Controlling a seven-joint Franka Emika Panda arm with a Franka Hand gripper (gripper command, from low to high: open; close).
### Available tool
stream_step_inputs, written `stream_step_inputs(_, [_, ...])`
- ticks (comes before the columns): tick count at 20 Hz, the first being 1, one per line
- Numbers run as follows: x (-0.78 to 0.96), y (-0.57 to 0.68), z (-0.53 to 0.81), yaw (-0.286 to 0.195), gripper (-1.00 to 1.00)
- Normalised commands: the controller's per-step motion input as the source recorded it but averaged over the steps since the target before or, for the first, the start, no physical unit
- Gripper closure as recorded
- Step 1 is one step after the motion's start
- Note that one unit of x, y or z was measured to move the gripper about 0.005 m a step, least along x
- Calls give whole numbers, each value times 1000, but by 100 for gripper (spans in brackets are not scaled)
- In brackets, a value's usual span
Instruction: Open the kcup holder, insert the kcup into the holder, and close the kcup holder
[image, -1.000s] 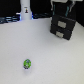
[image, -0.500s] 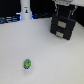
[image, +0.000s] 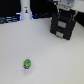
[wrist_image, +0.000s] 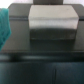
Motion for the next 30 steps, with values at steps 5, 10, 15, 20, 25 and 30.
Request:
stream_step_inputs(5, [-315,37,-394,-40,-100])
stream_step_inputs(10, [-234,-61,-341,69,-100])
stream_step_inputs(15, [-141,-32,-264,51,-100])
stream_step_inputs(20, [-20,37,-35,-7,-100])
stream_step_inputs(25, [15,-8,19,-6,100])
stream_step_inputs(30, [-6,19,8,3,100])
